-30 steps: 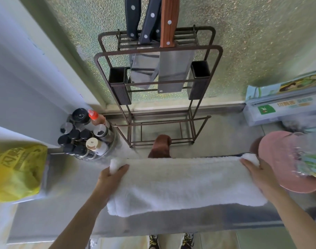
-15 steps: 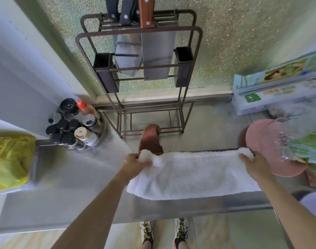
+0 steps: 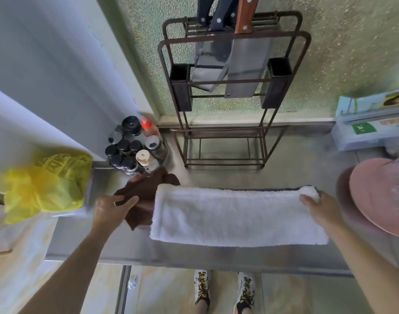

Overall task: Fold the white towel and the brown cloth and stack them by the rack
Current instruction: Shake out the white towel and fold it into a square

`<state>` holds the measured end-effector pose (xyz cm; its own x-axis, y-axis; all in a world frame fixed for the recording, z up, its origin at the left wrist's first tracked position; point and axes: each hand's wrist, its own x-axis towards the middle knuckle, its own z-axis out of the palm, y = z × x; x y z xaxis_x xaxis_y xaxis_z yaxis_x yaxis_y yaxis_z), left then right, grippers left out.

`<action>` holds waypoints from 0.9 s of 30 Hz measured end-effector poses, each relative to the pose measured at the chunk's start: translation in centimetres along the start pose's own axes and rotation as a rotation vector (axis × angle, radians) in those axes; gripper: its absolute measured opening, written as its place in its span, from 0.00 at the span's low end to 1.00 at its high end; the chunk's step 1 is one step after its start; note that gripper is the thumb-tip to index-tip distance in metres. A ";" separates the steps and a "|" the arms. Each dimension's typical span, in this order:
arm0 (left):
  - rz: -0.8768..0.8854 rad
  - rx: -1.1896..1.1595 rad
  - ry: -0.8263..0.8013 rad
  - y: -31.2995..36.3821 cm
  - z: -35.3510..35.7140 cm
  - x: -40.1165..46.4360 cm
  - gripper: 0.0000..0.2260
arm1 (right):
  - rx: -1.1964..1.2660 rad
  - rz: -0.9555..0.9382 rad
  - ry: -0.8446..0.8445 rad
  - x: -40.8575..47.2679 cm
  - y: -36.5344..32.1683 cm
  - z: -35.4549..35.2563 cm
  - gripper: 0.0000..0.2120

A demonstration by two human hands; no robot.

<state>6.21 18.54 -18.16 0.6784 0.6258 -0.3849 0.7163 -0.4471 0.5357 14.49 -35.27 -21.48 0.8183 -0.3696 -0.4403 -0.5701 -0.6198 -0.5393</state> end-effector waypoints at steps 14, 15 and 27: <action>0.520 0.461 0.202 -0.7 5.2 -3.5 0.21 | -0.294 -0.231 0.173 -0.4 2.7 -0.4 0.37; 0.693 0.488 0.151 0.7 7.1 -4.9 0.21 | -0.407 -0.345 0.196 -1.1 3.0 0.6 0.36; 0.767 0.744 -0.181 3.3 19.7 -6.3 0.25 | -0.754 -0.637 -0.116 -2.8 2.6 8.6 0.34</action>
<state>7.50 0.49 -28.74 0.9580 -0.0619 -0.2799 -0.0308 -0.9930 0.1144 10.09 -29.86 -27.84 0.9204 0.2303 -0.3160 0.2020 -0.9720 -0.1200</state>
